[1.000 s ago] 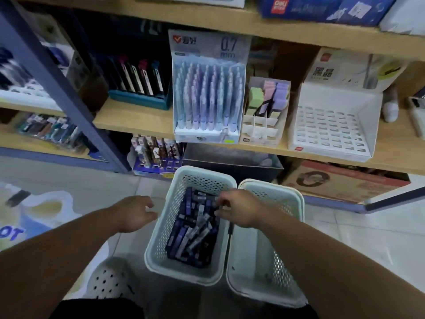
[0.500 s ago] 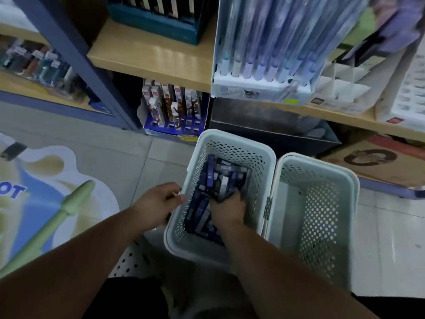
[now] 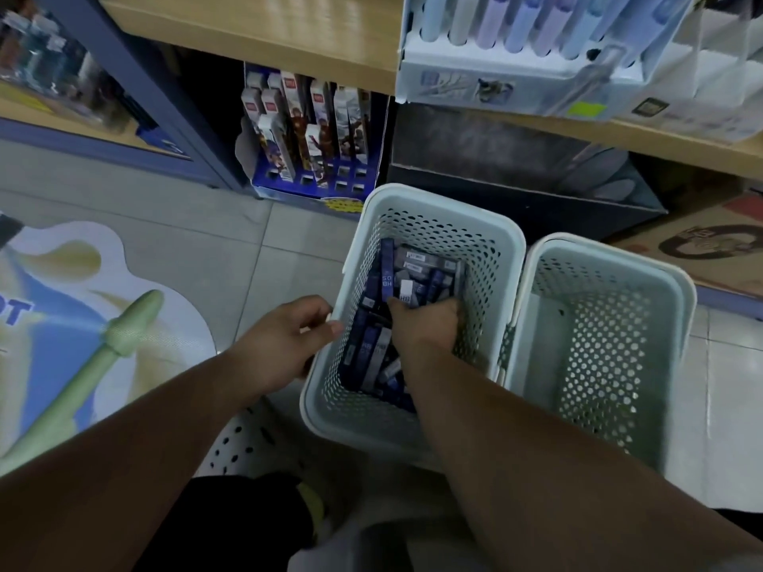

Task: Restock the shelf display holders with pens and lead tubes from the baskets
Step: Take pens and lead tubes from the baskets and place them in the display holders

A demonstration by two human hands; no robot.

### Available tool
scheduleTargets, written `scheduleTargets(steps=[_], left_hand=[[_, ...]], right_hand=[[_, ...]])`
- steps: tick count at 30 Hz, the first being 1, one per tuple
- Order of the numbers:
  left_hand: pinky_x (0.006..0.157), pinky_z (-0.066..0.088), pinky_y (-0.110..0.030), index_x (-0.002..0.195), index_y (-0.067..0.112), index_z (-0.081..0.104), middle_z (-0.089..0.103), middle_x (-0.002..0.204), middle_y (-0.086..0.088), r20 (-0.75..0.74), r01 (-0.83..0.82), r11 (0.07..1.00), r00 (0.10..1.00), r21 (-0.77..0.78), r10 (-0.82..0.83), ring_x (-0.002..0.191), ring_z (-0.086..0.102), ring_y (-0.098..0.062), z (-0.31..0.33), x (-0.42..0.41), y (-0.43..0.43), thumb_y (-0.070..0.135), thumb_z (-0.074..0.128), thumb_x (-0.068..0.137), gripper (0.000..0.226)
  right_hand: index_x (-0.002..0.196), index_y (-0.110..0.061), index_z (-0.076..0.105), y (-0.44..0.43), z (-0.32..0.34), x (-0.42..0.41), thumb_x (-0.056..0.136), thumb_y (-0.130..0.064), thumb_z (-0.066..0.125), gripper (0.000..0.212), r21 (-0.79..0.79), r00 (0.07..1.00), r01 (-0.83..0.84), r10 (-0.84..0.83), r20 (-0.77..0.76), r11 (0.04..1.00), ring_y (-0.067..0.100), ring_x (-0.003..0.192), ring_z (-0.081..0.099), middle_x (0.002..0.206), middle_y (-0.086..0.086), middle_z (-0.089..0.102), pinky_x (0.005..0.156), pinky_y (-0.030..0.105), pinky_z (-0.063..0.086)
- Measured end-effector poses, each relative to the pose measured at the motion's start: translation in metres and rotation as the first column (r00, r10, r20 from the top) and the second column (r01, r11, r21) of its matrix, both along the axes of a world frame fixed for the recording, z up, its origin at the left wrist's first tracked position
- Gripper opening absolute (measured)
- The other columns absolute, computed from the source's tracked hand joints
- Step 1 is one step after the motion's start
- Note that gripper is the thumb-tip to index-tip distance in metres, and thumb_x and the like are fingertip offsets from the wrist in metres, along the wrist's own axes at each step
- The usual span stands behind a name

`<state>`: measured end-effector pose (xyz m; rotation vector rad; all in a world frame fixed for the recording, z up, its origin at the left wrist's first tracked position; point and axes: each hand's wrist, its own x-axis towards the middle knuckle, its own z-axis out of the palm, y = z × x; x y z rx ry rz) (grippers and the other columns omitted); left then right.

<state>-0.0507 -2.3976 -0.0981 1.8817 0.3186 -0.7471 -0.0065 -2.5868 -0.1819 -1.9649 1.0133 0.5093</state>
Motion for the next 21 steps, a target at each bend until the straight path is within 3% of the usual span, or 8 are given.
scheduleTargets(steps=[3, 5, 8, 13, 15, 18, 21], left_hand=[[0.054, 0.047, -0.031, 0.075, 0.025, 0.050, 0.044, 0.062, 0.007, 0.007, 0.000, 1.000, 1.000, -0.001, 0.000, 0.056, 0.045, -0.013, -0.003, -0.001, 0.001, 0.038, 0.061, 0.097, 0.028], [0.054, 0.046, -0.031, 0.074, 0.027, 0.049, 0.044, 0.061, 0.008, 0.006, -0.002, 1.000, 1.000, -0.004, 0.002, 0.055, 0.043, -0.012, -0.004, -0.001, 0.001, 0.037, 0.061, 0.098, 0.028], [0.053, 0.046, -0.030, 0.073, 0.028, 0.048, 0.043, 0.060, 0.009, 0.004, -0.001, 1.000, 1.000, -0.005, 0.001, 0.054, 0.042, -0.011, -0.004, -0.001, 0.001, 0.036, 0.061, 0.098, 0.029], [0.055, 0.047, -0.033, 0.078, 0.021, 0.049, 0.047, 0.070, -0.003, -0.014, -0.010, 1.000, 1.000, -0.007, 0.010, 0.060, 0.045, -0.018, 0.000, -0.001, 0.001, 0.035, 0.061, 0.098, 0.027], [0.057, 0.048, -0.035, 0.080, 0.020, 0.050, 0.049, 0.073, -0.009, -0.017, -0.008, 1.000, 1.000, -0.004, 0.008, 0.062, 0.047, -0.020, 0.002, -0.001, 0.000, 0.035, 0.061, 0.098, 0.026], [0.060, 0.050, -0.041, 0.086, 0.016, 0.053, 0.053, 0.079, -0.020, -0.006, 0.000, 1.000, 1.000, 0.015, 0.000, 0.064, 0.049, -0.023, 0.006, -0.002, -0.004, 0.034, 0.059, 0.099, 0.023], [0.067, 0.055, -0.054, 0.091, 0.011, 0.054, 0.057, 0.089, -0.026, 0.017, 0.013, 0.999, 1.000, 0.045, -0.014, 0.068, 0.053, -0.025, 0.009, -0.003, -0.006, 0.032, 0.057, 0.101, 0.024]], right_hand=[[0.143, -0.003, 0.030, 0.000, -0.003, 0.001, 0.080, -0.037, 0.083, 0.089, -0.041, 0.999, -0.015, 0.013, -0.030, 0.999, 0.016, 0.073, 0.055, 0.133, 0.017, 0.054, 0.045, 0.016, 0.040], [0.146, -0.003, 0.028, 0.001, -0.005, 0.002, 0.080, -0.037, 0.083, 0.091, -0.067, 0.999, -0.020, 0.017, -0.037, 0.998, 0.016, 0.072, 0.052, 0.135, 0.018, 0.053, 0.040, 0.014, 0.033], [0.150, -0.003, 0.025, 0.003, -0.005, 0.004, 0.081, -0.042, 0.080, 0.097, -0.113, 0.998, -0.049, 0.043, -0.056, 0.992, 0.020, 0.075, 0.054, 0.138, 0.019, 0.052, 0.043, 0.018, 0.037], [0.131, -0.002, 0.041, 0.002, -0.008, -0.005, 0.086, -0.023, 0.074, 0.059, -0.117, 0.996, -0.088, 0.086, -0.027, 0.989, 0.023, 0.086, 0.060, 0.128, 0.019, 0.055, 0.057, 0.025, 0.049], [0.137, -0.003, 0.040, 0.009, -0.007, -0.010, 0.086, -0.022, 0.074, 0.064, -0.152, 0.991, -0.134, 0.135, -0.002, 0.979, 0.029, 0.108, 0.057, 0.138, 0.017, 0.045, 0.073, 0.030, 0.052], [0.156, -0.006, 0.020, 0.018, -0.007, -0.011, 0.090, -0.024, 0.072, 0.086, -0.186, 0.976, -0.209, 0.217, 0.026, 0.960, 0.033, 0.137, 0.040, 0.155, 0.015, 0.031, 0.103, 0.038, 0.046], [0.156, -0.002, 0.020, 0.010, -0.008, -0.008, 0.092, -0.020, 0.068, 0.082, -0.167, 0.978, -0.207, 0.206, -0.020, 0.964, 0.033, 0.130, 0.049, 0.149, 0.018, 0.038, 0.098, 0.036, 0.051]])
